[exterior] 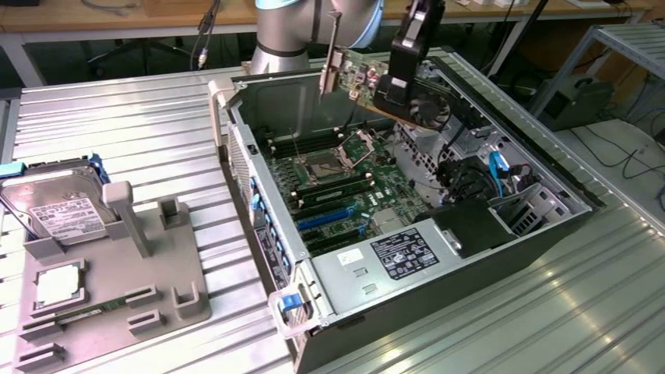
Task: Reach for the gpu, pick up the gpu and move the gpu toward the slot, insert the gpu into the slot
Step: 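Insert the gpu into the slot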
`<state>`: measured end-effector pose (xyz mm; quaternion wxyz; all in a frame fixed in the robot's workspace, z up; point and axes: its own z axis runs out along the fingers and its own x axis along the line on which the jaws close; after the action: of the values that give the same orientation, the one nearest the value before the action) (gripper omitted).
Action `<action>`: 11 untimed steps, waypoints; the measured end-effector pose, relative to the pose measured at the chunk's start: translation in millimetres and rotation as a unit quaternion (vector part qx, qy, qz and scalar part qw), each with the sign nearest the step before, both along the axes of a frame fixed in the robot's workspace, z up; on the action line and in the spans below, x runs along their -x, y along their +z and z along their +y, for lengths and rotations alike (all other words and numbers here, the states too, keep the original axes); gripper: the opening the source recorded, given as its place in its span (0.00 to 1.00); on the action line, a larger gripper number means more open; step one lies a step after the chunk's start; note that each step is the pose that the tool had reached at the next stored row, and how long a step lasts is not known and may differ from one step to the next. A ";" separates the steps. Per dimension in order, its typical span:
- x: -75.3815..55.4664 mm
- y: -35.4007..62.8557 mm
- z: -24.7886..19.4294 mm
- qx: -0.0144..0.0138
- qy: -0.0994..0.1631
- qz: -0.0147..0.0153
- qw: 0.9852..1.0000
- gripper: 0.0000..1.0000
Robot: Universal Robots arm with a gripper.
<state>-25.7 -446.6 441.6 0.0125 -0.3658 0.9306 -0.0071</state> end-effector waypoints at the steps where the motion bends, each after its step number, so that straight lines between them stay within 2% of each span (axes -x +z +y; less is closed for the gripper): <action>1: 0.0 0.0 0.0 0.000 0.017 0.000 1.000 0.27; 6: 0.0 -0.2 0.0 0.000 0.064 0.000 0.998 0.27; 11: 0.0 -0.3 0.0 0.000 0.109 0.000 0.994 0.27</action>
<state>-25.7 -446.7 441.3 0.0132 -0.4654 0.8850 -0.0057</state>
